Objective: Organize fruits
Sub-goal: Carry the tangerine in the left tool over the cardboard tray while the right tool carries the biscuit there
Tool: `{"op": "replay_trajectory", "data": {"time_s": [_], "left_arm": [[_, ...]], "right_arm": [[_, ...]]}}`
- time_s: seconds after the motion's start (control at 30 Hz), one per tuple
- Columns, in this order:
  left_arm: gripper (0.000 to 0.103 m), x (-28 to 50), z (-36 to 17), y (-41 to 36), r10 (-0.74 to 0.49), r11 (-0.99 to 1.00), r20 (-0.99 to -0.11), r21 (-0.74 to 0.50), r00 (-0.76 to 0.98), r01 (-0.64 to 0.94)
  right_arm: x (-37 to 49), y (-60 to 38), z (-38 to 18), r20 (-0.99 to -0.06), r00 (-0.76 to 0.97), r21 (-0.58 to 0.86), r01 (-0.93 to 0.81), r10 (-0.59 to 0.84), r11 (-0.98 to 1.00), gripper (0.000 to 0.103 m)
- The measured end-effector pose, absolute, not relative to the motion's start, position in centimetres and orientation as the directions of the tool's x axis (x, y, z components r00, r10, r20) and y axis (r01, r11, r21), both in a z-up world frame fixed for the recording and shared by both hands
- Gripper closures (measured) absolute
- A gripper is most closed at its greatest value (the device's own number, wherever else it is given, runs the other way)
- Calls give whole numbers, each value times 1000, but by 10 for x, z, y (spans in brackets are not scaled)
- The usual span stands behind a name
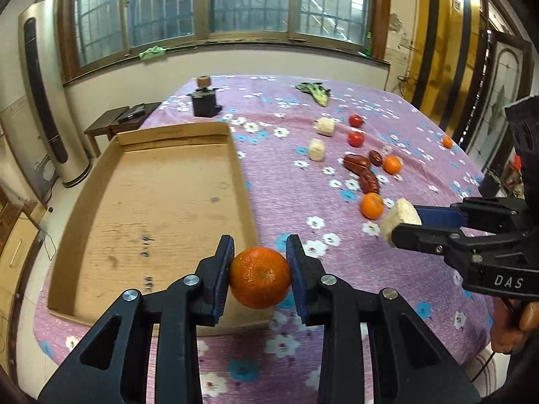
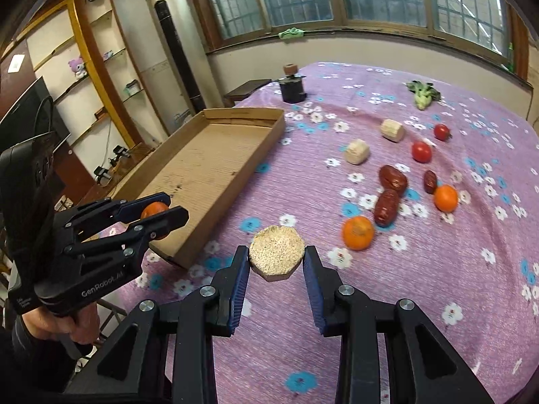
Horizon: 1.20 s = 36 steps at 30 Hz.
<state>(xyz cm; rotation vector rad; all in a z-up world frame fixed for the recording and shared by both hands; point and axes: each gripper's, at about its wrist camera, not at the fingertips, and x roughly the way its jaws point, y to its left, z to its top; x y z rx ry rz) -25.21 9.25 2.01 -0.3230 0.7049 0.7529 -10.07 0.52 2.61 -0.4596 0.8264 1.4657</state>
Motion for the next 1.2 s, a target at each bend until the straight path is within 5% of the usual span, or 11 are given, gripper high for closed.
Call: {"op": "replay_trajectory", "data": {"time_s": [0.83,1.2], "left_arm": [[74,-312,15,159,574,561,-691,-58,439,-826],[73,-319,-6,178,531,546,-755,-42,384,-837]], "right_arm": [[-172,74,25,-728,-242,222,-968,642,-114,70],[-220,125,-15,-801,-291,210,-955,524,-209,70]]}}
